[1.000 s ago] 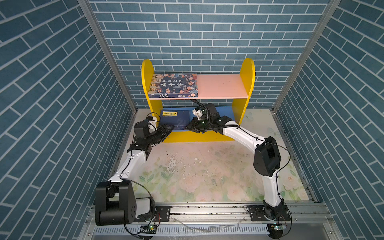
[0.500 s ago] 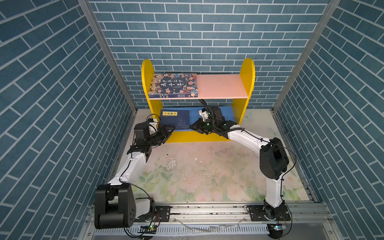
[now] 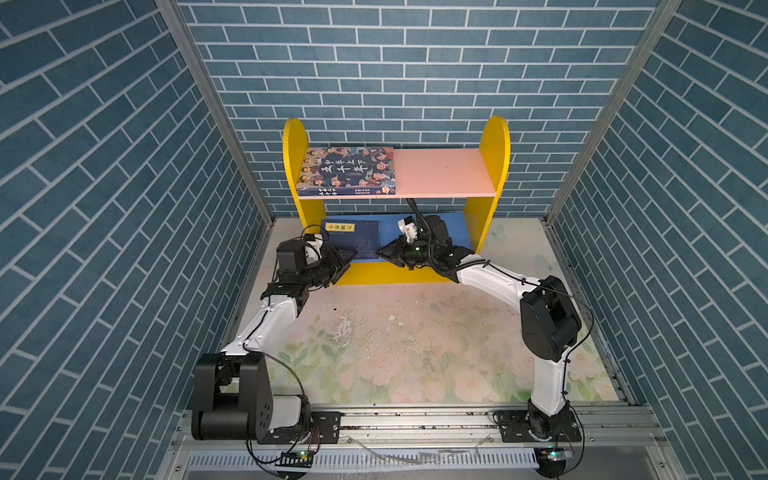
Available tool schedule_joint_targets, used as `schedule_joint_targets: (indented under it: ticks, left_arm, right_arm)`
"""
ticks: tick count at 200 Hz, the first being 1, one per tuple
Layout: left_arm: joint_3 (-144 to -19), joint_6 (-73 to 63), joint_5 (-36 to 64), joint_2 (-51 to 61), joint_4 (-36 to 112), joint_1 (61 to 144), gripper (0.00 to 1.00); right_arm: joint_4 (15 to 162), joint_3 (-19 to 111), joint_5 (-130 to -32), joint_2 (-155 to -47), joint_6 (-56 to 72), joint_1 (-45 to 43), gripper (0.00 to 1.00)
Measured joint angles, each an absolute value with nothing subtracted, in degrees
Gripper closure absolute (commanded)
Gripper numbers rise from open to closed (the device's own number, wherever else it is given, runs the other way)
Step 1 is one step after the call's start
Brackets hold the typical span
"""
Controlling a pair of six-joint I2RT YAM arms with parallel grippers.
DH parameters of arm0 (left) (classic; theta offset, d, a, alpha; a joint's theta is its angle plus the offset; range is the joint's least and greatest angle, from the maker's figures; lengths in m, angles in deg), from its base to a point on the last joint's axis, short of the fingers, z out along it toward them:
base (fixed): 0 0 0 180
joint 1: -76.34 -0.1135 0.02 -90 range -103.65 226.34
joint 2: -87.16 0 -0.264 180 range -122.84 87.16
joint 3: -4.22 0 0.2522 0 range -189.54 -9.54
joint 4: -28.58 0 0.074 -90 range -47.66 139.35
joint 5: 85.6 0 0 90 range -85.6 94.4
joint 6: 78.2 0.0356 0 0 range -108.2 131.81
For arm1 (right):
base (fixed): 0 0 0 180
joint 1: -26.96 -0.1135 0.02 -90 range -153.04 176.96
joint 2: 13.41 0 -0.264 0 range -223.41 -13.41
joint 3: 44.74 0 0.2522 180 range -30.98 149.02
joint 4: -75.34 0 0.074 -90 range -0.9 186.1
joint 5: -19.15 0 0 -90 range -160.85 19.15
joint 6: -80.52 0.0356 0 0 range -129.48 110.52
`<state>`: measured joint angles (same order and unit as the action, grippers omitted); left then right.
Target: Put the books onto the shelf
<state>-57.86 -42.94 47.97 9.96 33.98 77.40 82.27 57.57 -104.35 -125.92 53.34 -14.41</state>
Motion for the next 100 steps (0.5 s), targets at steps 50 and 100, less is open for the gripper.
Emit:
schedule_joint_targets:
  ticks: [50,100]
  left_arm:
    - [-58.29,-43.44,47.90,9.85,34.44,77.40,0.36]
    - [-58.38,-43.99,47.93,9.85,34.51,77.40,0.36]
  right_arm:
    - [81.31,58.12,-105.77,-127.43,53.78,-15.00,0.87]
    - [80.93,59.19,-106.68,-129.44,53.76,-15.22,0.87]
